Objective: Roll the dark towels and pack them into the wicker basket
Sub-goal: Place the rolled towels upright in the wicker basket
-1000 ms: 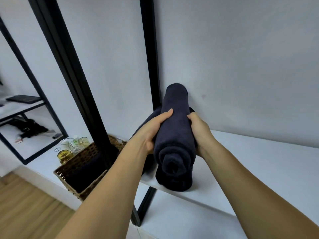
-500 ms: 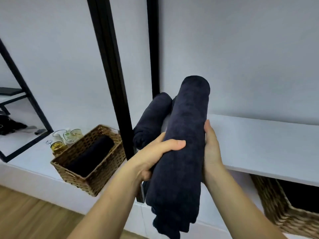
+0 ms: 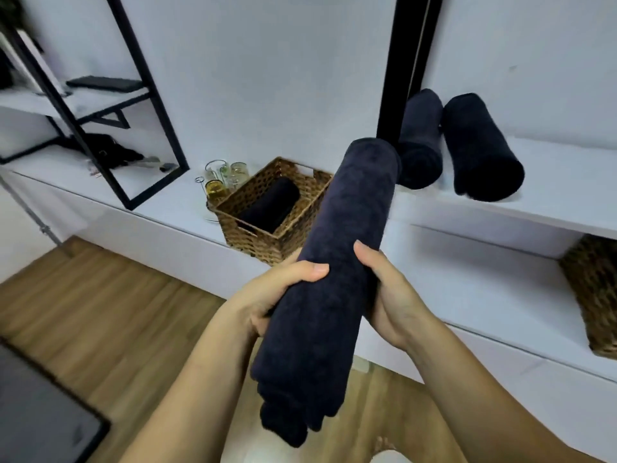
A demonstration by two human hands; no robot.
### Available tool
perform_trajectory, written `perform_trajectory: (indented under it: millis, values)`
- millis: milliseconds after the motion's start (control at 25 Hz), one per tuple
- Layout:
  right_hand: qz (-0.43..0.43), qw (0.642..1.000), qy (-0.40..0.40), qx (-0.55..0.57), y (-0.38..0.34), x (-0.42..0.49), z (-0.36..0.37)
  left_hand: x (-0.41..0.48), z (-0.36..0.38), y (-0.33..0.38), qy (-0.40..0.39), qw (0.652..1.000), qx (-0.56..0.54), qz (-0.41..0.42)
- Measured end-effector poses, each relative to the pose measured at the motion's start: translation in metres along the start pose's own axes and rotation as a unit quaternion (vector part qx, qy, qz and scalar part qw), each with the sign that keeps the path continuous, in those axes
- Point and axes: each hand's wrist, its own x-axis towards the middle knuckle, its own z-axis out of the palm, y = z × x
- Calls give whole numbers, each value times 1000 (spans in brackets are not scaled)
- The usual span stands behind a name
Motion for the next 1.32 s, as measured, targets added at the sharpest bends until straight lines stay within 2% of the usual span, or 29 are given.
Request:
perform_trajectory:
  millis: [120, 240, 480, 680, 800, 1000, 1160, 1240, 1320]
  values:
    - [11, 998, -27, -47, 14, 23, 27, -12, -36, 6, 14, 1000, 21, 12]
    - [9, 999, -18, -25, 32, 57, 54, -10, -76, 10, 40, 999, 27, 11]
    - [44, 995, 72, 60, 70, 166, 67, 42, -140, 24, 119, 989, 79, -34]
    - [52, 979, 191, 42, 82, 272, 72, 86, -194, 47, 177, 957, 224, -57]
    - [49, 974, 219, 30, 76, 324, 78, 114, -227, 72, 179, 944, 272, -47]
    - [55, 958, 276, -61, 61, 417, 74, 172, -298, 114, 147, 917, 370, -28]
    - [41, 931, 324, -161, 47, 490, 61, 232, -378, 147, 180, 852, 491, 17]
    - [51, 910, 349, -217, 49, 527, 62, 268, -409, 161, 134, 824, 549, 52]
    - [89, 895, 351, -260, 58, 553, 64, 302, -421, 162, 22, 801, 595, 60]
